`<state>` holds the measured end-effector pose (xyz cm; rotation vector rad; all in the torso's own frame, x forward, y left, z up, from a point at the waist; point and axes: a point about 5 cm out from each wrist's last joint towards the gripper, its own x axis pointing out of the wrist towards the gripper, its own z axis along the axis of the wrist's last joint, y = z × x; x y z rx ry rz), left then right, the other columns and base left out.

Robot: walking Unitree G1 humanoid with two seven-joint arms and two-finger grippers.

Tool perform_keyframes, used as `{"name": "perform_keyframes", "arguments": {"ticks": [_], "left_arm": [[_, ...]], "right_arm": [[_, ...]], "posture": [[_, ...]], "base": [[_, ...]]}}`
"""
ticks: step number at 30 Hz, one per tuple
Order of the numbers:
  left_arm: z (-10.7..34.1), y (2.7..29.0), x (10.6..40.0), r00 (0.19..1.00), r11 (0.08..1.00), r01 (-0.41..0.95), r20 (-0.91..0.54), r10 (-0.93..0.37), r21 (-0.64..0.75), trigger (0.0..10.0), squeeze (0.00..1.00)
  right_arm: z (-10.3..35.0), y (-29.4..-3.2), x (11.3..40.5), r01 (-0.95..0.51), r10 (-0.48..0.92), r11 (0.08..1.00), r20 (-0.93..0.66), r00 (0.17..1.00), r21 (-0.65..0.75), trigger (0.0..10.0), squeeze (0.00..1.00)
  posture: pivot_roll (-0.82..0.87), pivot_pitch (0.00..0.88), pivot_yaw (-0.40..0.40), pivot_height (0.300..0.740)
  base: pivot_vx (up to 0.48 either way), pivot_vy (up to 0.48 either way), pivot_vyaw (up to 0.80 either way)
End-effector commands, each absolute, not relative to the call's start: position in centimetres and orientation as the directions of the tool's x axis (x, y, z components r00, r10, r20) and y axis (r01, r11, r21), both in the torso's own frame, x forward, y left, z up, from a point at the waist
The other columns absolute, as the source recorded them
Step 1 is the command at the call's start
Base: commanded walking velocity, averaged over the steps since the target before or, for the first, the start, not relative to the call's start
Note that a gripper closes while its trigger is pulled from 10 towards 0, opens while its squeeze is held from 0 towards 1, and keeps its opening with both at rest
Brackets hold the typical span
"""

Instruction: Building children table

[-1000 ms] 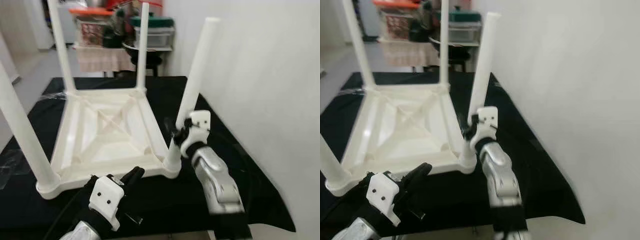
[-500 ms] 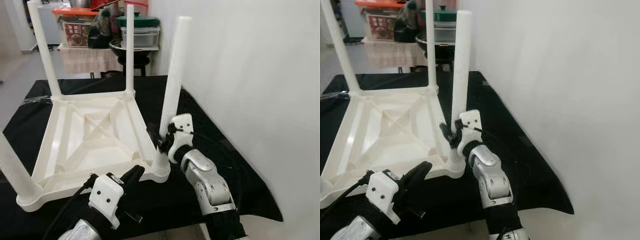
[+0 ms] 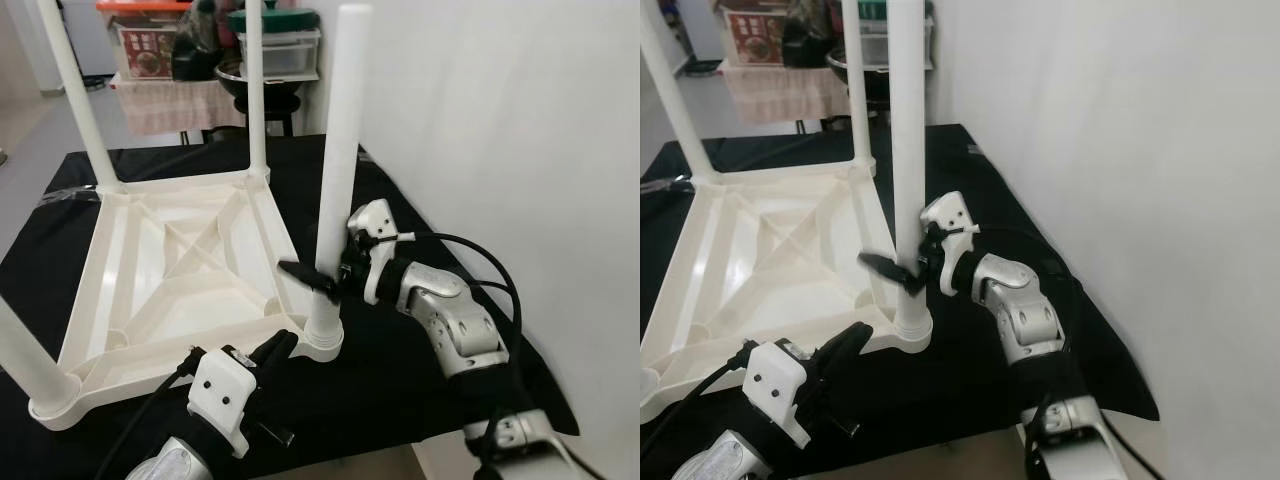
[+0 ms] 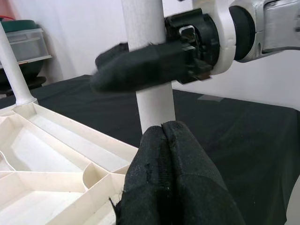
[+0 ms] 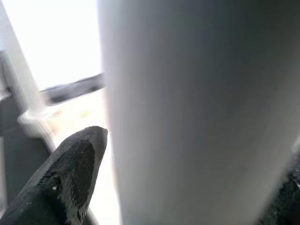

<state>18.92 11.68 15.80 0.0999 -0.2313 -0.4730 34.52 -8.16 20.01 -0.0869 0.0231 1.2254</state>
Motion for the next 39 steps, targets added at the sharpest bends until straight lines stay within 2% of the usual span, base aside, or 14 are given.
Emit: {"name": "perform_keyframes", "arguments": {"ticks": [1,4,5,6,7,21,25,26,28,29,31,32,34,39], "left_arm": [[15.4,11.6,18.9,0.868,0.885,0.441,0.179,-0.462,0.148,10.0,0.00],[15.3,11.5,18.9,0.868,0.885,0.442,0.178,-0.463,0.147,10.0,0.00],[15.3,11.5,18.9,0.868,0.885,0.443,0.178,-0.464,0.146,10.0,0.00],[15.3,11.5,18.9,0.868,0.885,0.443,0.177,-0.464,0.146,10.0,0.00],[15.3,11.4,18.9,0.868,0.885,0.443,0.177,-0.464,0.145,10.0,0.00],[15.4,11.5,18.7,0.868,0.884,0.444,0.177,-0.465,0.143,10.0,0.00],[15.4,11.5,18.7,0.868,0.885,0.443,0.178,-0.464,0.144,10.0,0.00],[15.5,11.6,18.6,0.868,0.885,0.443,0.179,-0.464,0.144,10.0,0.00],[15.5,11.6,18.6,0.868,0.885,0.443,0.179,-0.464,0.144,10.0,0.00],[15.6,11.7,18.6,0.868,0.885,0.442,0.180,-0.463,0.145,10.0,0.00],[15.6,11.7,18.6,0.868,0.885,0.442,0.180,-0.463,0.145,10.0,0.00],[15.6,11.7,18.6,0.868,0.885,0.442,0.181,-0.463,0.145,10.0,0.00],[15.5,11.8,18.7,0.867,0.884,0.444,0.180,-0.465,0.144,10.0,0.00],[15.4,11.6,19.0,0.865,0.883,0.448,0.183,-0.467,0.140,10.0,0.00]], "right_arm": [[19.8,-7.1,34.4,-0.967,0.963,0.249,-0.088,0.253,-0.052,10.0,0.00],[20.1,-7.2,35.2,-0.972,0.968,0.235,-0.088,0.236,-0.023,10.0,0.00],[20.3,-7.4,35.7,-0.973,0.970,0.231,-0.076,0.230,-0.001,6.4,0.00],[20.5,-7.5,35.9,-0.974,0.972,0.228,-0.068,0.227,0.011,6.4,0.00],[20.6,-7.7,36.2,-0.973,0.972,0.229,-0.063,0.227,0.023,0.0,0.00],[19.8,-10.1,36.6,-0.965,0.961,0.261,-0.096,0.260,0.001,0.0,0.00],[20.0,-10.4,36.9,-0.933,0.929,0.358,-0.083,0.359,-0.033,0.0,0.00],[19.6,-10.2,36.7,-0.890,0.888,0.455,-0.066,0.456,-0.024,0.0,0.00],[19.6,-10.2,36.7,-0.890,0.888,0.455,-0.066,0.456,-0.024,0.0,0.00],[17.4,-9.1,35.6,-0.732,0.735,0.678,-0.053,0.676,0.069,0.0,0.00],[17.4,-9.1,35.6,-0.732,0.735,0.678,-0.053,0.676,0.069,0.0,0.00],[15.2,-8.4,33.6,-0.591,0.607,0.791,-0.091,0.789,0.157,0.0,0.00],[13.5,-6.1,30.8,-0.567,0.587,0.807,-0.126,0.800,0.165,0.0,0.00],[13.9,-6.6,32.5,-0.582,0.599,0.798,-0.110,0.793,0.156,0.0,0.00]], "posture": [[0.10,0.011,-0.092,0.740],[0.10,0.006,-0.094,0.740],[0.09,0.006,-0.094,0.740],[0.09,0.005,-0.094,0.740],[0.09,0.004,-0.094,0.740],[0.08,0.012,-0.075,0.740],[0.07,0.023,-0.078,0.740],[0.06,0.030,-0.084,0.740],[0.06,0.030,-0.084,0.740],[0.05,0.038,-0.080,0.740],[0.05,0.038,-0.080,0.740],[0.05,0.039,-0.077,0.740],[0.04,0.020,-0.062,0.740],[0.05,0.014,-0.081,0.740]], "base": [[0.000,0.000,0.00],[0.000,0.000,0.00],[0.000,0.000,0.00],[0.000,0.000,0.00],[0.000,0.000,0.00],[0.000,0.000,0.00],[0.000,0.000,0.00],[0.000,0.000,0.00],[0.000,0.000,0.00],[0.000,0.000,0.00],[0.000,0.000,0.00],[0.000,0.000,0.00],[0.000,0.000,0.00],[0.000,0.000,0.00]]}}
